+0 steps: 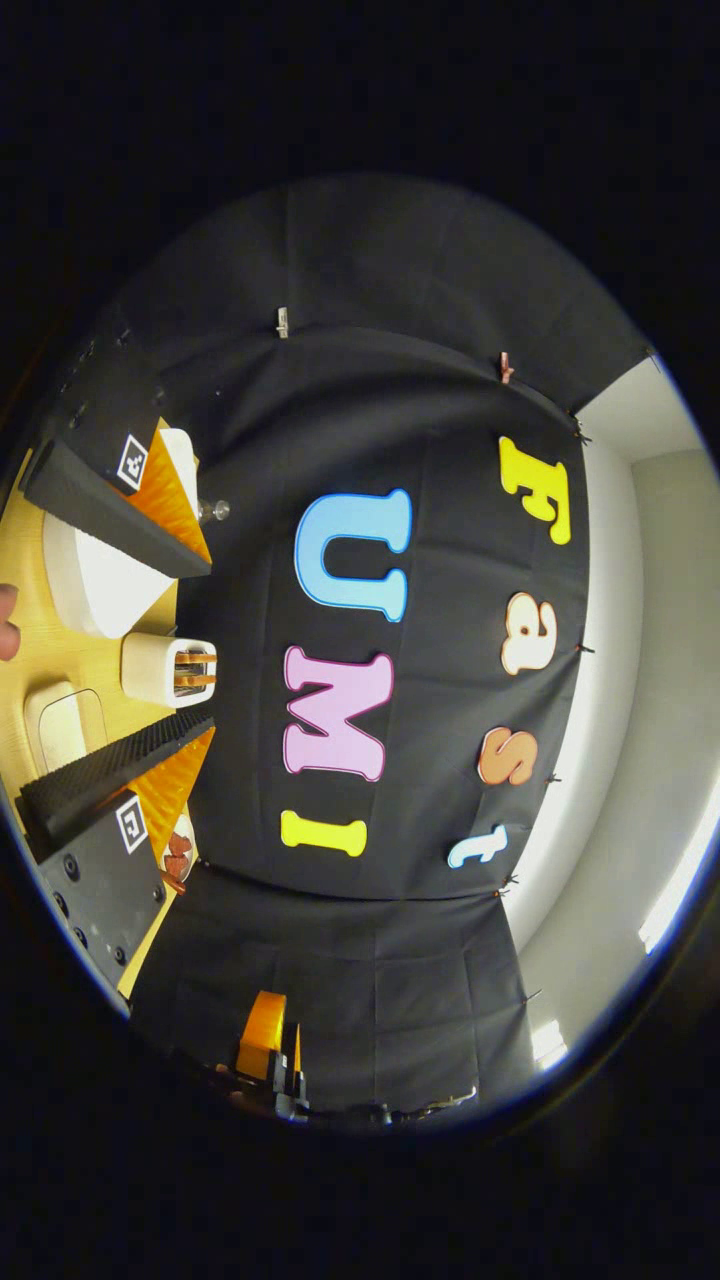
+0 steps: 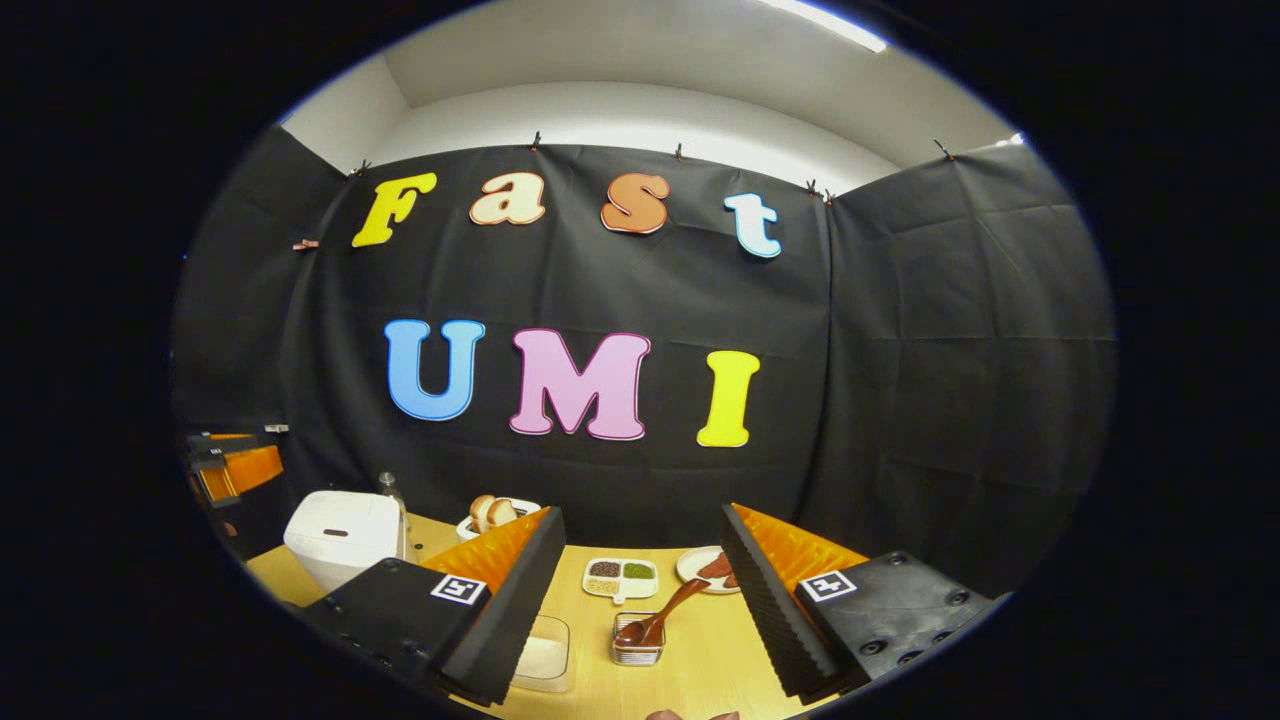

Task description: Close the left gripper, press the button to open the rice cooker; take a wooden spoon from the chopstick holder with the right hand, scoop a spoonful of rice and pour it into the rice cooker, then put the wooden spoon back into the chopstick holder.

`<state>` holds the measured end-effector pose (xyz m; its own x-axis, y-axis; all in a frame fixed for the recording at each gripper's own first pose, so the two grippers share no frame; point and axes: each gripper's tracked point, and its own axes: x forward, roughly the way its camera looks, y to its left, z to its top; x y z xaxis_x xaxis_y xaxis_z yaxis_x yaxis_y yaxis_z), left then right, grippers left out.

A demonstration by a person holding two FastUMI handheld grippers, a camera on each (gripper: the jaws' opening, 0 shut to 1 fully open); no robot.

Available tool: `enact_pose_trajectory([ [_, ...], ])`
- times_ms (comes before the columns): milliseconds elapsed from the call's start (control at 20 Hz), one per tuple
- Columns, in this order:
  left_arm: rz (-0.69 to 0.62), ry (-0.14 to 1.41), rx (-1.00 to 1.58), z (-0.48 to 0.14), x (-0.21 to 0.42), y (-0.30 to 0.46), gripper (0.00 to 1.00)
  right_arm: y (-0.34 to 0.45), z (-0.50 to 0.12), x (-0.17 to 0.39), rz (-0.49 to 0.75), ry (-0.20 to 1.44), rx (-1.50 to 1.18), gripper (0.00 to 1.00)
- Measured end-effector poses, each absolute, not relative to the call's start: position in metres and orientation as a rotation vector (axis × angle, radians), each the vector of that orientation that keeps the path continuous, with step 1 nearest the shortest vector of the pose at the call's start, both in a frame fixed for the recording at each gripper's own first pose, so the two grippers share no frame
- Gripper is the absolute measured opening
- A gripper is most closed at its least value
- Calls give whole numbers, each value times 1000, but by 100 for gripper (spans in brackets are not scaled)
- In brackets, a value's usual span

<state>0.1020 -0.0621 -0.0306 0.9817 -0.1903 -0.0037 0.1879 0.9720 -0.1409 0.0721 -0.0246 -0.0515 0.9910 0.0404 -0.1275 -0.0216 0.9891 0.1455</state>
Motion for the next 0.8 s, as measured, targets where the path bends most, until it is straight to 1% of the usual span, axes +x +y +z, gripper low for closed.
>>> enact_pose_trajectory([
  [200,-231,29,-150,-35,90,-69,95,-31,-50,74,-3,132,165,98],
  [250,-234,33,-160,-37,88,-67,95,-30,-51,75,-6,134,163,96],
  [350,-236,52,-157,-42,87,-63,95,-30,-48,77,-21,121,157,98],
  [500,-209,44,-147,-38,88,-50,95,-21,-53,75,7,131,157,97],
  [800,-202,45,-196,-39,82,-53,95,-28,-45,70,1,122,143,98],
])
